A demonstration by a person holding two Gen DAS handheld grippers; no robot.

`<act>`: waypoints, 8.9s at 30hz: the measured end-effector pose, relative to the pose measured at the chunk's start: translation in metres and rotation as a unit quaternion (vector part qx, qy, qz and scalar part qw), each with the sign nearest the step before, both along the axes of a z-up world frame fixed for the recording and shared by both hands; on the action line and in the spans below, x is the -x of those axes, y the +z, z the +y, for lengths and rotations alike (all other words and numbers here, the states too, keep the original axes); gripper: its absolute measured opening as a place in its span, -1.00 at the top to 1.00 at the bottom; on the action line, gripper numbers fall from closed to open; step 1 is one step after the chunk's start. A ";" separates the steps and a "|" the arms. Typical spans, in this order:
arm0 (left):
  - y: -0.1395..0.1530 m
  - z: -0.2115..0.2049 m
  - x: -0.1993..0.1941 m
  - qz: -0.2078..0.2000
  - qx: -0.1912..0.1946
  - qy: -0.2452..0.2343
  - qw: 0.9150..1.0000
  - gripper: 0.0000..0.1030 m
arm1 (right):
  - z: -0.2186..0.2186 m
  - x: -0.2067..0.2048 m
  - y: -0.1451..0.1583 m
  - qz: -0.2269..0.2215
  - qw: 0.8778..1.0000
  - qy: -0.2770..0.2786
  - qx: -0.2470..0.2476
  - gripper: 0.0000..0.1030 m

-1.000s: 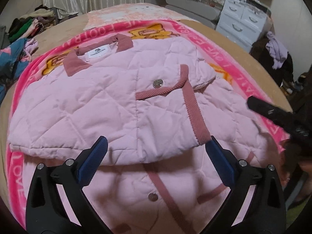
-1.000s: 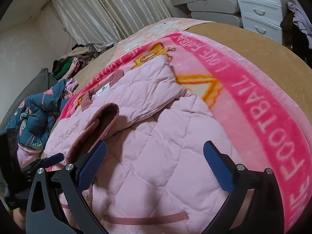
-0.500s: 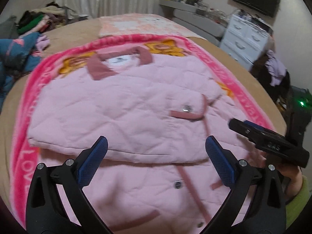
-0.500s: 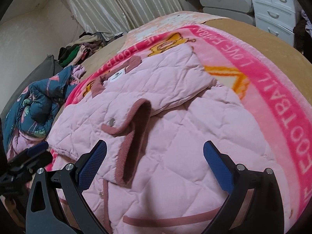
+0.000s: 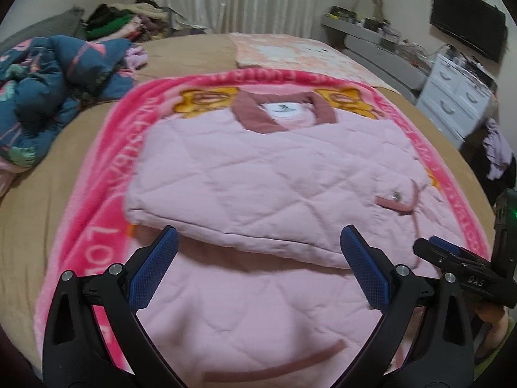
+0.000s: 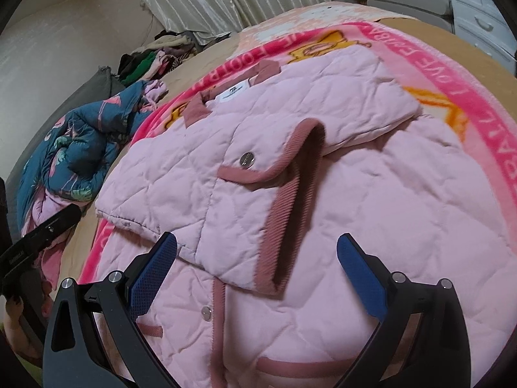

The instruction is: Fold large clothes

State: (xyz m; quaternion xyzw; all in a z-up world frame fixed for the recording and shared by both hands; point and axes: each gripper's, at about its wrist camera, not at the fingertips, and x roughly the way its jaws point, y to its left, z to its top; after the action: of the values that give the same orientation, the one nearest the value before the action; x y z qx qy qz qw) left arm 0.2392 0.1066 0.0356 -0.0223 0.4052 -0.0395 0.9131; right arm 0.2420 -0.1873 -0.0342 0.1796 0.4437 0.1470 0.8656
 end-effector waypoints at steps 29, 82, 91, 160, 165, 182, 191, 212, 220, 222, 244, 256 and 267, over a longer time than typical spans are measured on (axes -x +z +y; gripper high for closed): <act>-0.001 0.066 0.014 -0.002 0.011 0.064 0.998 -0.82 | 0.023 -0.032 0.077 -0.114 0.990 0.087 0.007 0.72; -0.030 0.012 -0.102 0.032 0.049 0.017 0.998 -0.82 | -0.059 -0.122 0.044 -0.087 0.990 0.025 0.111 -0.17; -0.046 0.017 -0.113 0.044 0.056 0.022 0.997 -0.82 | -0.051 -0.105 0.074 -0.126 0.982 0.026 0.136 -0.37; -0.036 0.019 -0.073 0.050 0.076 0.025 0.996 -0.83 | 0.035 -0.124 0.005 -0.017 0.990 0.049 0.135 -0.92; -0.028 0.020 -0.062 0.041 0.083 0.031 0.995 -0.83 | 0.031 -0.104 0.021 -0.033 0.991 0.048 0.121 -0.92; 0.002 0.026 -0.019 0.011 0.088 0.034 0.995 -0.83 | 0.023 -0.048 0.078 -0.099 0.988 0.051 0.104 -0.92; 0.019 0.029 0.000 -0.005 0.088 0.033 0.996 -0.82 | 0.021 -0.024 0.106 -0.132 0.985 0.055 0.097 -0.92; 0.048 0.016 0.042 -0.040 0.081 0.006 0.996 -0.83 | 0.009 0.029 0.148 -0.189 0.976 0.056 0.089 -0.92; 0.045 0.011 0.059 -0.045 0.074 0.001 0.996 -0.83 | -0.006 0.048 0.143 -0.195 0.975 0.047 0.100 -0.92; 0.042 0.010 0.062 -0.043 0.072 0.000 0.996 -0.83 | -0.010 0.053 0.140 -0.194 0.975 0.047 0.100 -0.92; 0.002 0.012 0.097 -0.024 0.058 0.015 0.998 -0.83 | -0.044 0.093 0.090 -0.155 0.979 0.028 0.126 -0.92; -0.025 0.031 0.115 -0.008 0.044 0.033 0.998 -0.83 | -0.063 0.110 0.062 -0.127 0.981 0.021 0.148 -0.92; -0.048 0.053 0.129 0.016 0.028 0.057 0.998 -0.83 | -0.092 0.119 0.030 -0.091 0.982 0.004 0.163 -0.92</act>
State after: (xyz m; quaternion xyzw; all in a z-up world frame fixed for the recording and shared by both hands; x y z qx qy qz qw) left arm 0.1103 0.1596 -0.0127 -0.0716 0.4169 0.0012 0.9061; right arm 0.1225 -0.2791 -0.0041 0.0199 0.3817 0.0916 0.9195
